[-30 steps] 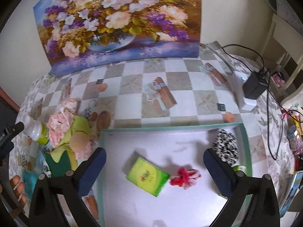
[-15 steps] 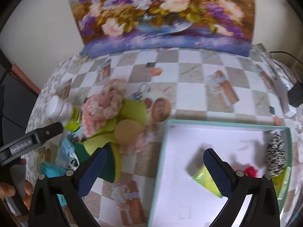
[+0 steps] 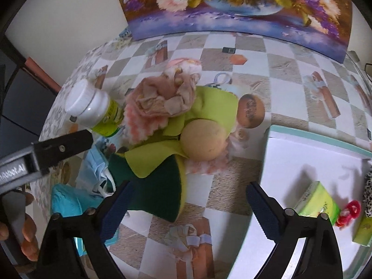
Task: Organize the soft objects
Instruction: 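Move both grippers back toward the pile of soft items, then grasp the blue face mask with the left gripper while the right gripper grasps the green-yellow sponge, then carry the mask and sponge into the white tray and open both grippers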
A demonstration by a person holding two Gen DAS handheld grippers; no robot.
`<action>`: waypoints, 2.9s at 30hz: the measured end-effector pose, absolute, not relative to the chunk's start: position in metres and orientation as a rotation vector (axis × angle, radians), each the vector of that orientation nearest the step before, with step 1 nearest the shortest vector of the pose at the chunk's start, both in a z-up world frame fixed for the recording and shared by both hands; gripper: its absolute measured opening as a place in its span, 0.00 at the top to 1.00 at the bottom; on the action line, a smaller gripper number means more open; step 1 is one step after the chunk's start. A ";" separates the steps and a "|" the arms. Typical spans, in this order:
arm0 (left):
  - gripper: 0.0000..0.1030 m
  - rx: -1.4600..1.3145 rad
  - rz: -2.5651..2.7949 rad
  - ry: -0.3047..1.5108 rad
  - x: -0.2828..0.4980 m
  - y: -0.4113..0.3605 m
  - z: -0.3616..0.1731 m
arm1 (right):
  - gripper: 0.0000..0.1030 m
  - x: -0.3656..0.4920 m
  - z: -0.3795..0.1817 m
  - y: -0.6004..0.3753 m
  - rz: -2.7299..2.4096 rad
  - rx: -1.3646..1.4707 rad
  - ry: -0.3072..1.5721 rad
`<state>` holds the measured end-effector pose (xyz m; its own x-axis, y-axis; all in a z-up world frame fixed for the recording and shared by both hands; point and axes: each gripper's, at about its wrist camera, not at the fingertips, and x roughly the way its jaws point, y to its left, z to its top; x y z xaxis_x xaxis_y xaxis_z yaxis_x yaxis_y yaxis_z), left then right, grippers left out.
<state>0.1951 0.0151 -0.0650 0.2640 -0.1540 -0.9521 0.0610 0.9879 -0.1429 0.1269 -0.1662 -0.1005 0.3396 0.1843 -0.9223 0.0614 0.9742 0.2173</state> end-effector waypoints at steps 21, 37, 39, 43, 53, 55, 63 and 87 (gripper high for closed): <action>0.16 0.011 -0.159 1.651 0.231 0.024 -0.135 | 0.19 0.133 -0.130 -0.160 0.129 0.296 1.291; 0.63 -0.005 -0.140 1.623 0.239 0.030 -0.134 | 0.59 0.132 -0.125 -0.156 0.224 0.360 1.271; 0.66 -0.018 -0.139 1.610 0.236 0.030 -0.131 | 0.60 0.132 -0.125 -0.155 0.227 0.362 1.270; 0.76 -0.048 -0.137 1.589 0.233 0.033 -0.127 | 0.63 0.130 -0.124 -0.158 0.230 0.366 1.266; 0.80 -0.106 -0.098 1.501 0.224 0.058 -0.097 | 0.70 0.126 -0.121 -0.164 0.236 0.387 1.255; 0.80 -0.119 -0.083 1.482 0.222 0.062 -0.090 | 0.71 0.125 -0.120 -0.166 0.237 0.392 1.252; 0.80 -0.232 -0.056 1.407 0.203 0.084 -0.066 | 0.77 0.119 -0.113 -0.172 0.244 0.421 1.236; 0.80 -0.237 0.022 1.124 0.143 0.013 -0.016 | 0.82 0.094 -0.068 -0.208 0.250 0.497 1.131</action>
